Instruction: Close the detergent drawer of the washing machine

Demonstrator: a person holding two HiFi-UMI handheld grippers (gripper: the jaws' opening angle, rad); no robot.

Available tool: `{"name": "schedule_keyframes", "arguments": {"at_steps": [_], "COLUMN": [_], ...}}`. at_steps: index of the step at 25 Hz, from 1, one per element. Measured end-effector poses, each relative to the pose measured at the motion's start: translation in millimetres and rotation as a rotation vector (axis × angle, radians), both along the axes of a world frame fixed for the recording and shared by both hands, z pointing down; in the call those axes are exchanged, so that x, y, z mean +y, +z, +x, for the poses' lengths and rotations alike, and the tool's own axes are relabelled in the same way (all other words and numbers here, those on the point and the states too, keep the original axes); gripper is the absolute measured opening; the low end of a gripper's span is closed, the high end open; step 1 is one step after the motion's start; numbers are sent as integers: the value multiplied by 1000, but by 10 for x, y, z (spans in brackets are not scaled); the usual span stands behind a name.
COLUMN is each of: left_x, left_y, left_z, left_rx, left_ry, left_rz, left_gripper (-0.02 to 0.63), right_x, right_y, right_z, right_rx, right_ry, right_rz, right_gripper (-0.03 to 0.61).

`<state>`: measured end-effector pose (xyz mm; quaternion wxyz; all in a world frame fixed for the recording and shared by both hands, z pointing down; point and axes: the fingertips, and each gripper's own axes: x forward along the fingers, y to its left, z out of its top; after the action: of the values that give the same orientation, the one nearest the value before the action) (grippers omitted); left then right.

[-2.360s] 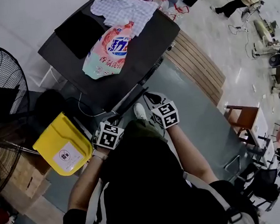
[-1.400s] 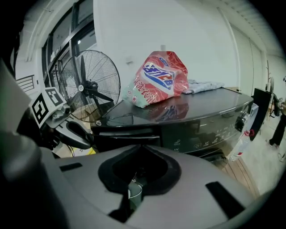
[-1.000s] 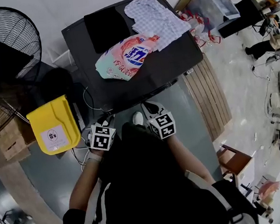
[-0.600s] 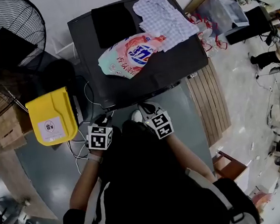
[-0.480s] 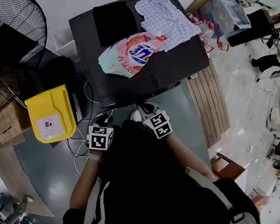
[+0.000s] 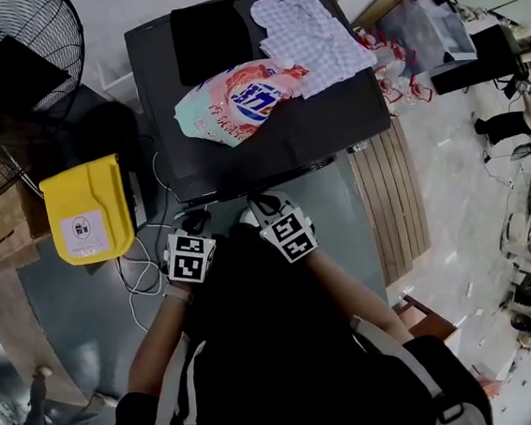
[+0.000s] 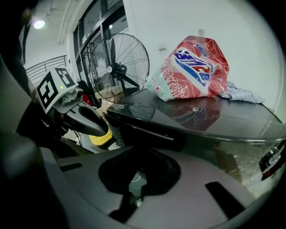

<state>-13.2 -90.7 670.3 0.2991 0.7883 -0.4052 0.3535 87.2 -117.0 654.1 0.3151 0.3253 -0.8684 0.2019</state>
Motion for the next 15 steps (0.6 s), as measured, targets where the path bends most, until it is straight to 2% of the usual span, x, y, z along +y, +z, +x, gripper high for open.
{"name": "schedule_keyframes", "arguments": {"at_steps": [11,15], "left_x": [-74,-71], "left_y": [78,111], "left_z": [89,134], "left_rx": [-16,-9], "left_ry": [25,52], "left_rz": [10,-12], "left_gripper": [11,11], "right_x": [-7,-14], "right_y": [5,35], "right_z": [25,20], "right_rx": [51,71], "right_ry": [-61,-81], "right_rz": [62,73], "right_gripper": [17,17]}}
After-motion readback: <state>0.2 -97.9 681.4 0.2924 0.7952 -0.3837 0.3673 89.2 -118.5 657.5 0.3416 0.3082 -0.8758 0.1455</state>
